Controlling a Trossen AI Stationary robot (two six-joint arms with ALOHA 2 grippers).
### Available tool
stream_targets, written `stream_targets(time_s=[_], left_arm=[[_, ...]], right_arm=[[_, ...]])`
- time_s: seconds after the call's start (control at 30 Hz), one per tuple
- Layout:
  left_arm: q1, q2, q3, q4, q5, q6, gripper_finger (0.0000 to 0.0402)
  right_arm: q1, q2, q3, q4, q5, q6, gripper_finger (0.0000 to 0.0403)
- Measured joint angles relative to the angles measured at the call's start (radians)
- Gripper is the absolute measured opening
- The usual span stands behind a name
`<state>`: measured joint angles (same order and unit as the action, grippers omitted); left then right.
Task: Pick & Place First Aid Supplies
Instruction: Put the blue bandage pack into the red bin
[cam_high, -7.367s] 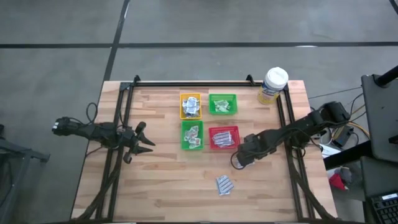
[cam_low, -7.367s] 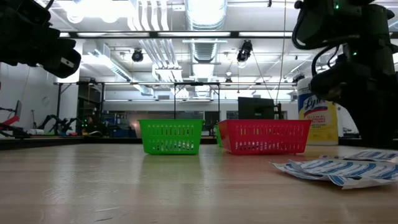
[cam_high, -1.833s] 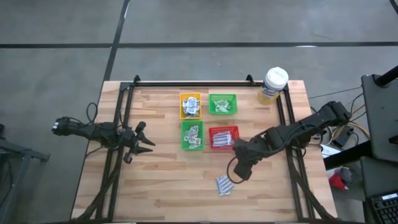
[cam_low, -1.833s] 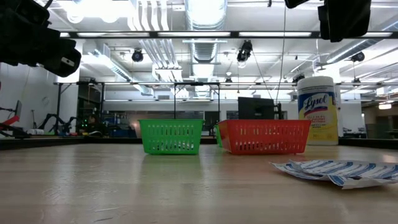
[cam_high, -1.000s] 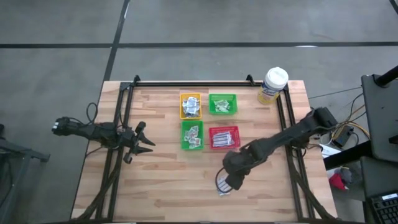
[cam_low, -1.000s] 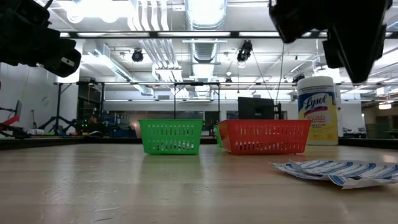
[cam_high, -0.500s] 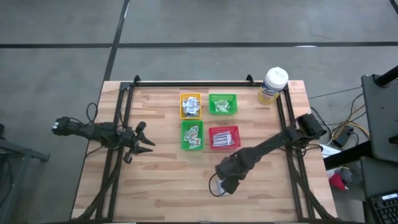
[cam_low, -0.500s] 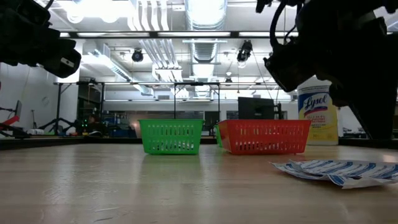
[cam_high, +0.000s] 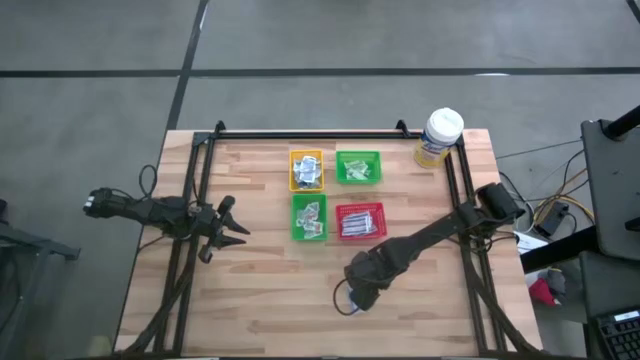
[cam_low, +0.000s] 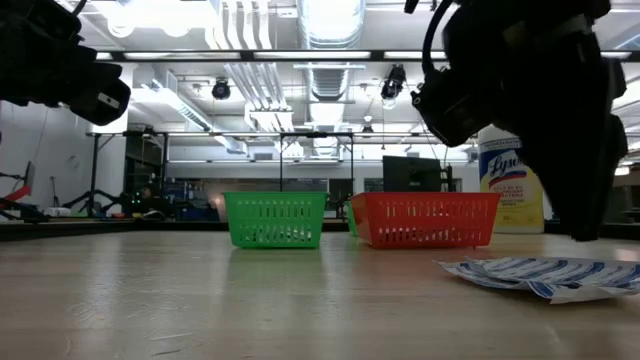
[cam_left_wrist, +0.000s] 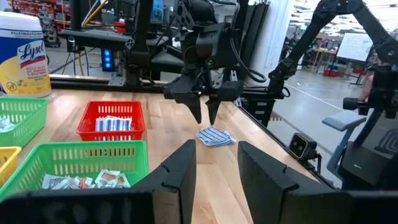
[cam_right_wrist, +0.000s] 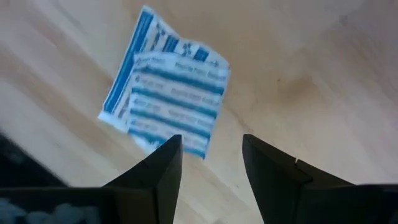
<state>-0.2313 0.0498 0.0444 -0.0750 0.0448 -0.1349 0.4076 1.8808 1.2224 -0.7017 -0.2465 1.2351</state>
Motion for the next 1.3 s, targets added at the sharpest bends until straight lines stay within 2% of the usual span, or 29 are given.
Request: stream_targets(time_s=[0.23, 0.47, 0.77, 1.3], left_arm=[[0.0, 0.0, 0.0, 0.0, 0.0, 0.0, 0.0115], [0.0, 0.0, 0.0, 0.0, 0.0, -0.005, 0.0115], [0.0, 0.0, 0.0, 0.001, 0.0, -0.008, 0.0115], [0.0, 0.0, 0.0, 0.0, 0.0, -0.008, 0.0115]], right_arm=[[0.0, 0.056, 0.0, 0.025, 0.014, 0.019, 0.0169], [-0.001, 0.105, 0.006, 0.026, 0.005, 0.034, 0.0152], [0.001, 0.081, 0.001, 0.016, 0.051, 0.071, 0.0107], [0.0, 0.081, 0.0, -0.01, 0.059, 0.067, 0.0024]])
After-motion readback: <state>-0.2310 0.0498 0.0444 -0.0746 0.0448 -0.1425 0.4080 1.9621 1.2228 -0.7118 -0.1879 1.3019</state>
